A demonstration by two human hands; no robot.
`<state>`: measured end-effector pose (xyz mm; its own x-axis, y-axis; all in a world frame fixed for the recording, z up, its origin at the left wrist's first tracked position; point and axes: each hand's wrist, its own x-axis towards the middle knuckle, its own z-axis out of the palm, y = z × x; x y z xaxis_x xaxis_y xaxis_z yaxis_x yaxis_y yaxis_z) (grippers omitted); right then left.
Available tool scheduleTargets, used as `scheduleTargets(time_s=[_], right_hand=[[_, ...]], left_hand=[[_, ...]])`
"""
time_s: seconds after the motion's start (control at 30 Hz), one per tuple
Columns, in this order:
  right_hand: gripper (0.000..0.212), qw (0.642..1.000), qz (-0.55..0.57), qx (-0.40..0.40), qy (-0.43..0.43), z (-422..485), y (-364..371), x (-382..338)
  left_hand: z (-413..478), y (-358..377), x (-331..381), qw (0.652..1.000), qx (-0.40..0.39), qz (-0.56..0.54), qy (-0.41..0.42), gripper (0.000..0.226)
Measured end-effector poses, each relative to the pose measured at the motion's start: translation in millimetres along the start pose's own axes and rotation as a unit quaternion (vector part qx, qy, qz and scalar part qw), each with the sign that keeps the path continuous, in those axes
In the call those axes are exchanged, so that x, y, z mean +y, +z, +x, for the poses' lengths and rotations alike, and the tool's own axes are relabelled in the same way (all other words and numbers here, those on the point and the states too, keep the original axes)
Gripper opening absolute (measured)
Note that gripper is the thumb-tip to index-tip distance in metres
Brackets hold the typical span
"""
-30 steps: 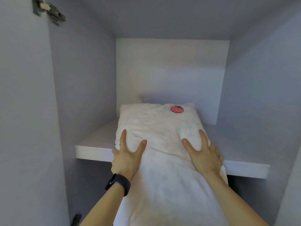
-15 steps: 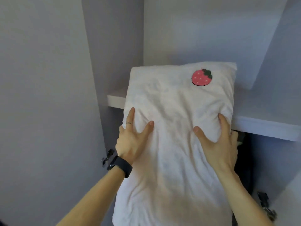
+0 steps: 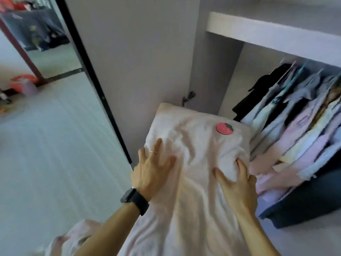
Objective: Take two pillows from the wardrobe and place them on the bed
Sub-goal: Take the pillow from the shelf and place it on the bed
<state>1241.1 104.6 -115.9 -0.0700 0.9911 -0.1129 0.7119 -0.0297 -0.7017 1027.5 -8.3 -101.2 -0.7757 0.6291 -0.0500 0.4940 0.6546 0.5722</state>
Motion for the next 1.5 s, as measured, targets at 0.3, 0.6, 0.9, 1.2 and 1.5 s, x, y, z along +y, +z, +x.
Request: scheduleTargets(time_s=[0.3, 0.6, 0.9, 1.2, 1.5], right_hand=[[0.077, 0.969, -0.157, -0.19, 0.033, -35, 97, 41], [0.07, 0.91, -0.273, -0.309, -0.05, -80, 199, 24], [0.082, 0.858, -0.298, -0.388, -0.157, -121, 317, -89], [0.078, 0.813, -0.288, -0.408, -0.299, -165, 416, -208], [0.075, 0.732, -0.296, -0.453, -0.415, -224, 527, -319]], left_hand=[[-48, 50, -124, 0.98, -0.126, 0.029, -0.153, 0.073], [-75, 45, -246, 0.943, -0.145, 0.008, -0.301, 0.073], [-53, -41, -353, 0.908, -0.065, -0.036, -0.411, 0.07], [-32, -120, -421, 0.868, 0.036, -0.105, -0.484, 0.066], [-15, -172, -496, 0.786, 0.142, -0.147, -0.584, 0.064]])
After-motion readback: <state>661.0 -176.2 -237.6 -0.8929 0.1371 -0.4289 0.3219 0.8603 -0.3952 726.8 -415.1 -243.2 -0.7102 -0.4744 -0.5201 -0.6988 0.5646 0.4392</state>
